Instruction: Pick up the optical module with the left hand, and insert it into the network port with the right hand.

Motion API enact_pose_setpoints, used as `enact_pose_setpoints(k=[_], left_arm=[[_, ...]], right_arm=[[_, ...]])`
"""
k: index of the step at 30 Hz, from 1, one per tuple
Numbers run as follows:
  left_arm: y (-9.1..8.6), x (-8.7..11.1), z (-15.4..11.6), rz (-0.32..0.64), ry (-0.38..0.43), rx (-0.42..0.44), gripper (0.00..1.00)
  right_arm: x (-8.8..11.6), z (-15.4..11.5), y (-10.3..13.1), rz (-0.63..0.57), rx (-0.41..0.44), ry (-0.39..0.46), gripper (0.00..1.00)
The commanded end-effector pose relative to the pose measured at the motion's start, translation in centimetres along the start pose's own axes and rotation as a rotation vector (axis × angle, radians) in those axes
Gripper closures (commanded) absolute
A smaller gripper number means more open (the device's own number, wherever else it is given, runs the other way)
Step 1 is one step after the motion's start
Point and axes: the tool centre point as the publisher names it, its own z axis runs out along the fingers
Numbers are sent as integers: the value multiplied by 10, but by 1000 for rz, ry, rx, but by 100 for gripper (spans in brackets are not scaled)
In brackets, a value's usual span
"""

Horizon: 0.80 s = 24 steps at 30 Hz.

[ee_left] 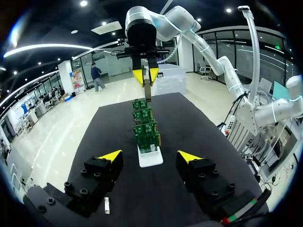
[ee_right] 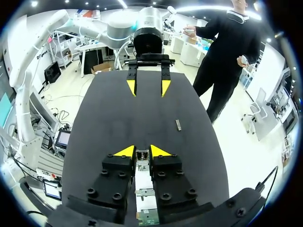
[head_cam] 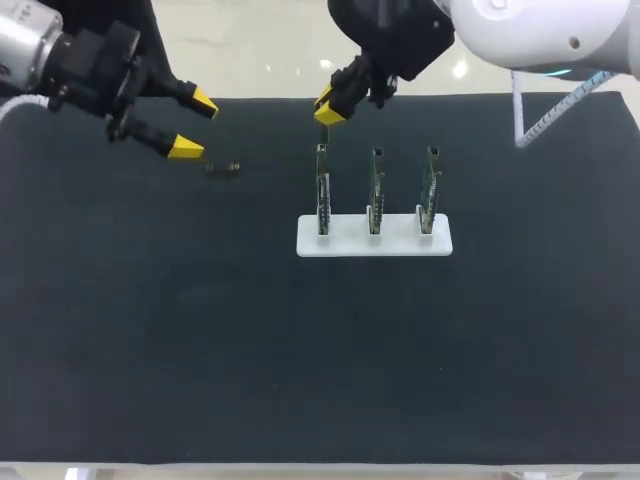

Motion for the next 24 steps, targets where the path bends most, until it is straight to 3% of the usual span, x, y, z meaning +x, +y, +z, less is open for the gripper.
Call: enact_pose_setpoints(k=[1, 17, 24], left_arm=[[4, 1, -1, 0, 2, 32, 0], [4, 1, -1, 0, 2, 32, 0], [4, 1, -1, 0, 2, 32, 0]], right_arm=[[-1, 0, -1, 2, -2, 3, 100], [-1, 0, -1, 2, -2, 3, 100], [29, -13, -11, -67, -55, -15, 100]])
